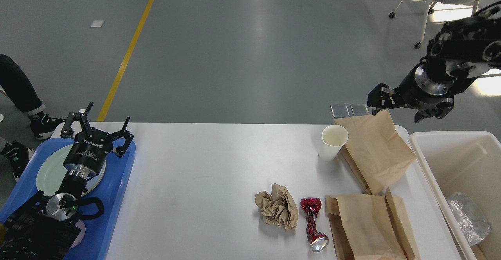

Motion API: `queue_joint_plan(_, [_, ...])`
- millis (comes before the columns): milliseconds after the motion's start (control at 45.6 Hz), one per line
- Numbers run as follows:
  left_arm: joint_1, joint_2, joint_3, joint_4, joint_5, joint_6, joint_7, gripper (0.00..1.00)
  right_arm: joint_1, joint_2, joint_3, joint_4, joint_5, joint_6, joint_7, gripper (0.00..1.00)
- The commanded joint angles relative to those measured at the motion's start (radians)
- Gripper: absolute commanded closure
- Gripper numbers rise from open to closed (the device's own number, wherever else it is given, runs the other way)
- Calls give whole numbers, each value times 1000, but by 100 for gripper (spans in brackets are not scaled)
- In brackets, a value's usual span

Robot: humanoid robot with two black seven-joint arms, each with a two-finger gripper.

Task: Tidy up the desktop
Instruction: 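Move the right gripper to the remaining white paper cup, then grasp the paper cup with the right gripper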

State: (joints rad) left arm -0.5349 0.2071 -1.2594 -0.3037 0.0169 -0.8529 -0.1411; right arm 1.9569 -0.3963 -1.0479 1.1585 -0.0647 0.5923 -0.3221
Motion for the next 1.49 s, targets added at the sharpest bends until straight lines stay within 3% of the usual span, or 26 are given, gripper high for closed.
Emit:
queue_joint_plan(0, [0,0,0,0,0,0,0,3,129,5,-3,128,0,66,0,0])
queue_joint_plan(88, [1,0,0,0,0,0,0,3,192,-1,-1,188,2,101,2,0])
queue_joint_plan(197, [1,0,0,0,0,0,0,3,172,-3,8,182,3,74,2,0])
queue_joint_plan(460, [0,0,0,0,0,0,0,3,-105,7,43,90,36,-279,0,0])
queue_joint_plan(614, [1,0,0,0,0,0,0,3,-263,8,110,14,114,-388,-2,0])
queue_joint_plan(942, [0,0,0,0,0,0,0,3,-518,68,278,-178,141,-497,0,1])
queue_joint_plan(1381, [0,0,0,0,0,0,0,3,-602,185,292,-344,140,-562,2,1])
queue_joint_plan(1469, [0,0,0,0,0,0,0,3,-616,198,290,-359,138,-560,2,5])
